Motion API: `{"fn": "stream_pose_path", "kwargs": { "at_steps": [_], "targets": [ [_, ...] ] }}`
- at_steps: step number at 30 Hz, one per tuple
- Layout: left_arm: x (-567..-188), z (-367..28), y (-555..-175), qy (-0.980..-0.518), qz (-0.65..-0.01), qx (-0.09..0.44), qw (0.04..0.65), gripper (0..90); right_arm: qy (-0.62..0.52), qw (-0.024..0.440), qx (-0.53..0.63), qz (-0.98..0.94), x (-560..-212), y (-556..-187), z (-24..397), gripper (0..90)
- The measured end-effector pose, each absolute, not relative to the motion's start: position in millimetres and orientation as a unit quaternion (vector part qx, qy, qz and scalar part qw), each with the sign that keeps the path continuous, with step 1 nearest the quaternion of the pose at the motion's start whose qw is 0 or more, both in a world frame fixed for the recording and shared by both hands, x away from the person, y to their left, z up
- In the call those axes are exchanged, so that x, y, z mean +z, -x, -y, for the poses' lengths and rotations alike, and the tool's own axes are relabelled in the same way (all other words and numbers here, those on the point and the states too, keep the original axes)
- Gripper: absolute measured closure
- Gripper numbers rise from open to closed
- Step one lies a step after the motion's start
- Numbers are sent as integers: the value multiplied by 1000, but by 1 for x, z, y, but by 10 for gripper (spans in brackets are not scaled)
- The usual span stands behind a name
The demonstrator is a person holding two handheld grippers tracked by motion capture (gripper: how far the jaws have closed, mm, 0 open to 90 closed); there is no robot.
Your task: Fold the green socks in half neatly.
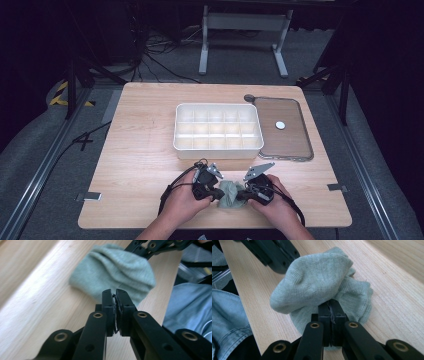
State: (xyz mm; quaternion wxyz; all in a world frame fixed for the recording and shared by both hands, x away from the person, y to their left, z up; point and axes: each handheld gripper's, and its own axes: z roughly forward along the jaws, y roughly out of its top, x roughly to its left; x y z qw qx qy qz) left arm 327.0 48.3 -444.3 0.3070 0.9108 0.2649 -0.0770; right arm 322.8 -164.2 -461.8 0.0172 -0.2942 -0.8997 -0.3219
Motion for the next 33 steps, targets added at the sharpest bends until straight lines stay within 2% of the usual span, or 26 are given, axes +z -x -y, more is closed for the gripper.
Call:
{"fn": "stream_pose_path", "kwargs": {
  "at_steps": [6,8,11,14,20,24,27,33],
  "targets": [
    [-455,-41,-326,-915,-266,-77,293,893,295,16,-323,899,-462,-322,165,895],
    [-455,-41,-325,-914,-268,-79,294,891,293,14,-320,901,-460,-322,165,844],
    [-454,-42,-325,-913,-269,-78,296,882,293,11,-317,902,-454,-322,167,837],
    [-448,-44,-325,-908,-268,-78,313,827,294,-28,-330,896,-427,-317,177,837],
    [-435,-53,-320,-895,-273,-70,345,781,274,-43,-362,890,-402,-310,171,833],
    [-429,-64,-318,-890,-284,-58,351,759,254,-37,-365,895,-399,-307,157,827],
    [-427,-76,-316,-883,-305,-51,353,683,230,-32,-364,902,-402,-308,138,811],
    [-430,-92,-314,-881,-325,-41,341,664,225,-34,-343,911,-412,-318,126,795]
  ]
}}
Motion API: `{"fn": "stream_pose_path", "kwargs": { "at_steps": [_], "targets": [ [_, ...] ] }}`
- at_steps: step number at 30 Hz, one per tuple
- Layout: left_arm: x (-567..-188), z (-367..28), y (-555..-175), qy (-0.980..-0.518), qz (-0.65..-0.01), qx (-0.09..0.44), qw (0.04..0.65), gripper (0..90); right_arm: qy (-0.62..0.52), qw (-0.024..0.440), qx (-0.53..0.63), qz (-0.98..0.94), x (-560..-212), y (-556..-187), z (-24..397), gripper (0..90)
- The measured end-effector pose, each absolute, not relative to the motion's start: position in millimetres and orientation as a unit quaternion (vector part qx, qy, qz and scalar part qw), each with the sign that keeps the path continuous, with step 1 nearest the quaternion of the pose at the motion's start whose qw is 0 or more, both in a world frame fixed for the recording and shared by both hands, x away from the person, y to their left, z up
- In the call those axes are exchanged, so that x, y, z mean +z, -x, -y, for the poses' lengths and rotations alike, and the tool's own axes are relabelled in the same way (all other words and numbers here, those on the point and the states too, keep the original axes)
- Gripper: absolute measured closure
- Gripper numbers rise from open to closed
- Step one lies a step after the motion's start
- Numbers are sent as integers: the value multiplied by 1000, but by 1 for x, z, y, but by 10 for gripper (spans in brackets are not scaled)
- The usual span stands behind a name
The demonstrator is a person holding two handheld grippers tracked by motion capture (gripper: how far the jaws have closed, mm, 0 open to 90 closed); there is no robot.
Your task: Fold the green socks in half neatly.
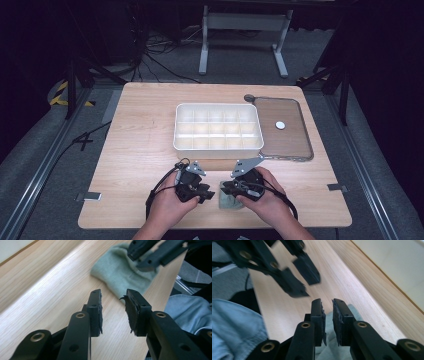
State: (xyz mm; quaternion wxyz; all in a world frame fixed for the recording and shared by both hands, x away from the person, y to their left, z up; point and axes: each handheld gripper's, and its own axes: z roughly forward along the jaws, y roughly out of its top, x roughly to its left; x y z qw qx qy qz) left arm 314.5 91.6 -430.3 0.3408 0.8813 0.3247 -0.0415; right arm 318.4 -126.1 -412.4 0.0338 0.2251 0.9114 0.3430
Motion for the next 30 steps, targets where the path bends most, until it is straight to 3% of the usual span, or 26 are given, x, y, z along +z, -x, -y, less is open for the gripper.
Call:
{"fn": "stream_pose_path", "kwargs": {
  "at_steps": [25,30],
  "targets": [
    [-433,-51,-317,-901,-263,-56,340,666,-263,39,310,-913,-454,-320,147,812],
    [-443,-37,-314,-918,-237,-59,313,652,-265,39,316,-910,-455,-319,149,812]
  ]
}}
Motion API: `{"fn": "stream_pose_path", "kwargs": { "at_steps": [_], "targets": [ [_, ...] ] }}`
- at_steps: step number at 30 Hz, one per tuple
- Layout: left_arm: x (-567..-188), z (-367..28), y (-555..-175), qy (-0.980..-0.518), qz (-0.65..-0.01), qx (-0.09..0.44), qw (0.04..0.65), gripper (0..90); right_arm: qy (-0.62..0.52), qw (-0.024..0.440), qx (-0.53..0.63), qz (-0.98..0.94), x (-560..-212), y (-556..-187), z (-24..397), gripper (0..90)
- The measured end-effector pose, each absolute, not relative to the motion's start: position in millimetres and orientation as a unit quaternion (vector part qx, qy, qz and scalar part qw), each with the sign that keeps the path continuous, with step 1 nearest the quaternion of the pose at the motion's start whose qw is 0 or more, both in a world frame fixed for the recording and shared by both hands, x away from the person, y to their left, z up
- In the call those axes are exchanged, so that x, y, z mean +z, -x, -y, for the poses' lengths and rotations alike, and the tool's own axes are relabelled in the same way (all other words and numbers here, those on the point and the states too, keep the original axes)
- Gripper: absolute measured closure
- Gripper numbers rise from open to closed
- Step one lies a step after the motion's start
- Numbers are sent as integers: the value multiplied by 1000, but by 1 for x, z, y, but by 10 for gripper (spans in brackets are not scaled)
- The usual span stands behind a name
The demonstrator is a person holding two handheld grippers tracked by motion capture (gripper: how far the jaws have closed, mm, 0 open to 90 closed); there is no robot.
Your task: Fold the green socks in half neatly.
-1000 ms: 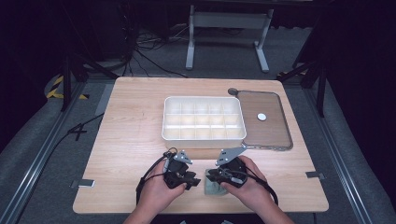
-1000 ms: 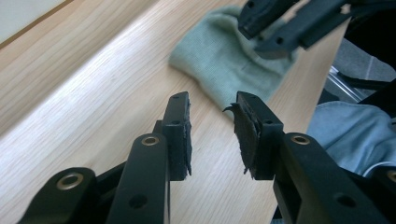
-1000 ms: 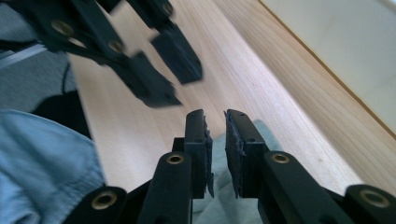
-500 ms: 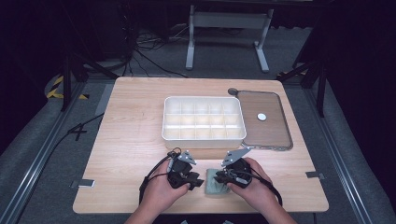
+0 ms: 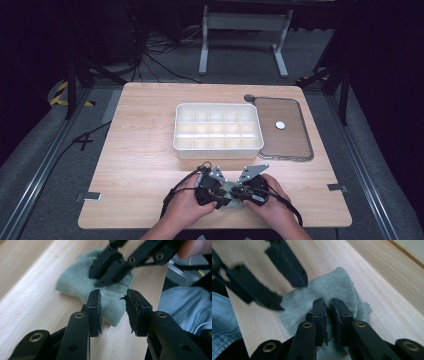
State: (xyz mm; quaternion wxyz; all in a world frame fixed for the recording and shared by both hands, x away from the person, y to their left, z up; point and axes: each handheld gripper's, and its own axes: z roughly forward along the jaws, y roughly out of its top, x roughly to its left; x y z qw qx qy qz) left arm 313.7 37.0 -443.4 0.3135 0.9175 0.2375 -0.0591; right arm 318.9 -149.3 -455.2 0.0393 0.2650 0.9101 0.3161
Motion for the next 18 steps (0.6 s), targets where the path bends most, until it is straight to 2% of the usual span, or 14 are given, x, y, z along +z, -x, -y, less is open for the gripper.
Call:
{"fn": "stream_pose_path", "kwargs": {
  "at_steps": [3,6,8,10,18],
  "targets": [
    [-449,-32,-313,-930,-233,-48,279,659,-264,38,318,-910,-455,-319,150,811],
    [-451,-31,-313,-928,-239,-50,280,671,-265,39,320,-909,-455,-318,150,799],
    [-451,-32,-314,-929,-242,-52,276,676,-267,33,325,-906,-454,-318,151,751],
    [-451,-32,-314,-929,-242,-51,276,677,-267,30,331,-905,-453,-317,152,739],
    [-451,-32,-314,-927,-248,-55,275,676,-280,50,379,-881,-420,-315,175,742]
  ]
}}
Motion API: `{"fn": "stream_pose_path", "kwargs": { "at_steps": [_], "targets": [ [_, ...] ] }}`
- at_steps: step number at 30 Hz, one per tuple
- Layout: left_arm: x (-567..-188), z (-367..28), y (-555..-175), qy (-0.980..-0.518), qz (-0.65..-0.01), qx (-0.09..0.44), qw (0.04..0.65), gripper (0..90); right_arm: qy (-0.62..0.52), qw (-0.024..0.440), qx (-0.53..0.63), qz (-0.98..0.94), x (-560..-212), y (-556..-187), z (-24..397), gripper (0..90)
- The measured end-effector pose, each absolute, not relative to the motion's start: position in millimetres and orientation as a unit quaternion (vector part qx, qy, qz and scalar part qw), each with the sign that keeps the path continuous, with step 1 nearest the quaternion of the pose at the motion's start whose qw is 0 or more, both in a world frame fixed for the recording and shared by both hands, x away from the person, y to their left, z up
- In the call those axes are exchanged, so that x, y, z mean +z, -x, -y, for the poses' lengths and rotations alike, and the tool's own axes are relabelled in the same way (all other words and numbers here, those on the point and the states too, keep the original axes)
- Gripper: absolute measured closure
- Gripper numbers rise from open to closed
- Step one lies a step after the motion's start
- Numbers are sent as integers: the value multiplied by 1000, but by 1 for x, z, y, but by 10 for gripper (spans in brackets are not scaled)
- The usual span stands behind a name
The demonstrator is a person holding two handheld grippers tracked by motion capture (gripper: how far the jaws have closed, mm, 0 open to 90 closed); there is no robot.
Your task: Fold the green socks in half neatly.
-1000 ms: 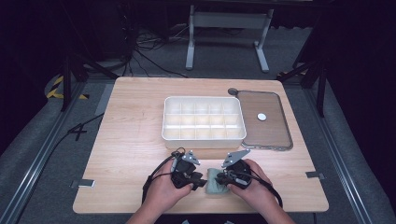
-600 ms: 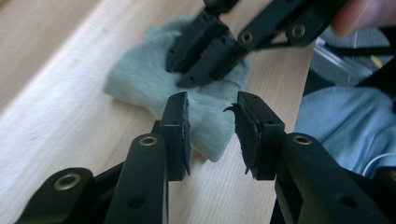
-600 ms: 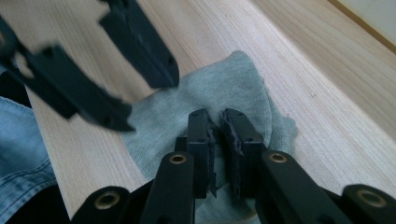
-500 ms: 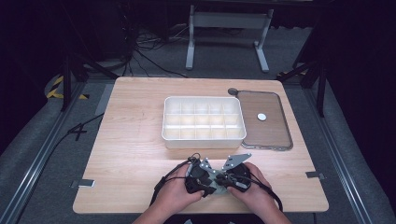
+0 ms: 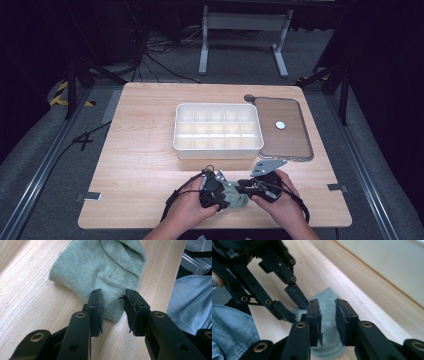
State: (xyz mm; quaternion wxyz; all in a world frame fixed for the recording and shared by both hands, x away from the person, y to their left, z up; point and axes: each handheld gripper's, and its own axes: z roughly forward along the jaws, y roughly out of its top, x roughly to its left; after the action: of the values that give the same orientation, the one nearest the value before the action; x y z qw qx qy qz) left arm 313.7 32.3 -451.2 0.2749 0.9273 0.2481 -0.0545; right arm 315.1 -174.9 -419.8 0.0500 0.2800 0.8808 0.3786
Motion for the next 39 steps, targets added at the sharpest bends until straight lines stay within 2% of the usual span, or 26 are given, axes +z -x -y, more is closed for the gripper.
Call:
{"fn": "stream_pose_path", "kwargs": {
  "at_steps": [6,14,20,25,32,36,39],
  "targets": [
    [-451,-32,-314,-927,-249,-55,277,675,-296,29,348,-889,-421,-316,183,838],
    [-448,-36,-315,-920,-255,-67,291,645,-277,34,285,-917,-446,-314,160,830],
    [-441,-54,-324,-906,-275,-52,319,636,-276,32,284,-918,-447,-315,161,830],
    [-448,-55,-327,-921,-262,-23,286,673,-273,33,286,-918,-447,-315,161,830],
    [-455,-52,-327,-935,-239,-22,261,758,-275,32,289,-916,-448,-315,161,832],
    [-455,-49,-327,-941,-222,-15,257,767,-275,36,290,-916,-449,-314,161,833],
    [-456,-47,-327,-941,-211,-1,265,735,-275,36,291,-916,-449,-314,160,834]
  ]
}}
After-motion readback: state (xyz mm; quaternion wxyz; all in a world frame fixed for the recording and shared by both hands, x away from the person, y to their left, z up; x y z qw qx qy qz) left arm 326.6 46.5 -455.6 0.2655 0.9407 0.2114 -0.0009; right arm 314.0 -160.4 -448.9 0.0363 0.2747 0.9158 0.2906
